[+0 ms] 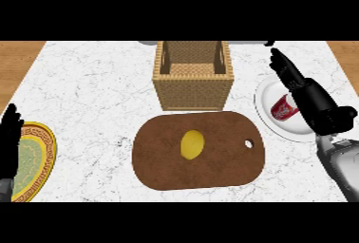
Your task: Pick the lemon from the cutting board and place it in the basket
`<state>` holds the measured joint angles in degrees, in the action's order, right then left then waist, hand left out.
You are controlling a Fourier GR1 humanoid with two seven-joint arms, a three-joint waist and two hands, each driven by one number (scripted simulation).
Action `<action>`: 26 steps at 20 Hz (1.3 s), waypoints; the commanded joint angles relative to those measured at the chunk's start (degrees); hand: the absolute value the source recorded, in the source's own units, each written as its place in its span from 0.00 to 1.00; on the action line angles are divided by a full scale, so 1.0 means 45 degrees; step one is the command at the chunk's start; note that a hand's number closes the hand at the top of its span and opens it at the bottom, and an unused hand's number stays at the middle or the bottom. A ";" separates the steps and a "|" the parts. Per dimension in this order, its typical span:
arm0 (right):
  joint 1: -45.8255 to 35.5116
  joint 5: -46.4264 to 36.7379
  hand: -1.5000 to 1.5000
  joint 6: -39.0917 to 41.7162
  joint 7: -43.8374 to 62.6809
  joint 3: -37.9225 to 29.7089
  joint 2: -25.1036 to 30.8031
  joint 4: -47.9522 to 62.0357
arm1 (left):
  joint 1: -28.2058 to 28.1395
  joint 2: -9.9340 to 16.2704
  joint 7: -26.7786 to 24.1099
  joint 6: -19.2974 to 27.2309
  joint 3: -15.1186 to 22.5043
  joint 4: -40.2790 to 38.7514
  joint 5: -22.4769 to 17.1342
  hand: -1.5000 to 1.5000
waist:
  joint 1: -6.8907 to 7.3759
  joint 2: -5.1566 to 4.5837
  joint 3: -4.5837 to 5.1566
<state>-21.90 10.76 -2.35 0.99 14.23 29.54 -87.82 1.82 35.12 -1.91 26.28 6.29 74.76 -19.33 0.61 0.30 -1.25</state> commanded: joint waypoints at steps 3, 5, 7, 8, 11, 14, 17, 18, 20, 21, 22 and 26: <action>0.1602 0.1442 1.00 -0.0671 -0.3129 -0.0995 -0.2387 0.0648 | 0.0879 0.0295 0.0796 -0.1089 0.0694 0.0609 0.0169 0.50 | -0.0369 -0.0140 0.0202; 0.2156 0.2384 1.00 -0.0923 -0.4444 -0.1235 -0.3948 0.0788 | 0.1150 -0.0497 0.0684 -0.0985 0.1644 0.0921 0.0577 0.50 | -0.0661 -0.0237 0.0129; 0.1169 0.0342 1.00 -0.0626 -0.7170 -0.0350 -0.3636 -0.0812 | 0.1142 -0.0655 0.0944 -0.1798 0.2060 0.0774 0.0270 0.50 | -0.0846 -0.0048 0.0159; 0.1587 0.1206 1.00 -0.0601 -0.7856 -0.0041 -0.5127 -0.0720 | 0.1323 -0.0860 0.1022 -0.1850 0.2260 0.0832 0.0294 0.50 | -0.0658 -0.0151 0.0141; 0.2043 -0.0945 0.00 -0.3520 -0.9511 0.1675 -0.6460 -0.0457 | 0.2047 -0.0889 0.1602 -0.1994 0.2434 0.0674 0.0394 0.50 | -0.0439 -0.0099 0.0251; 0.2865 -0.1422 0.00 -0.7223 -0.9828 0.2818 -0.6513 -0.0117 | 0.2590 -0.0796 0.2177 -0.2208 0.2530 0.0635 0.0470 0.50 | -0.0340 -0.0070 0.0267; 0.3528 -0.3925 0.00 -0.9068 -0.6977 0.2628 -0.6374 0.0381 | 0.1948 -0.0860 0.1870 -0.2298 0.2428 0.0363 0.0341 0.50 | -0.0493 0.0016 0.0359; 0.3690 -0.4686 0.00 -0.9472 -0.6362 0.2732 -0.5844 0.0521 | 0.2311 -0.0973 0.2226 -0.1873 0.2587 0.0690 0.0603 0.50 | -0.0698 0.0103 0.0380; 0.4148 -0.5751 0.00 -0.9629 -0.4956 0.2694 -0.4544 0.0588 | 0.2215 -0.0747 0.2025 -0.2048 0.2242 0.0559 0.0415 0.50 | -0.0772 0.0123 0.0424; 0.4293 -0.6203 0.00 -0.9555 -0.4292 0.2589 -0.3914 0.0728 | 0.2090 -0.0876 0.1935 -0.1962 0.2358 0.0391 0.0537 0.50 | -0.0804 0.0083 0.0433; 0.4532 -0.6577 0.00 -0.9173 -0.3568 0.2709 -0.3214 0.0504 | 0.2155 -0.0908 0.2236 -0.1812 0.2347 0.0539 0.0509 0.50 | -0.0852 0.0144 0.0436; 0.5334 -0.7766 0.00 -0.7074 -0.1137 0.3853 -0.1335 -0.0125 | 0.2006 -0.0854 0.2256 -0.1927 0.2510 0.0779 0.0597 0.50 | -0.0705 0.0199 0.0469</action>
<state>-0.66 -18.55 -38.90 -13.67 28.73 16.04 -86.56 11.33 31.43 7.73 17.40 17.08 77.33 -16.97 -2.79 0.87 0.69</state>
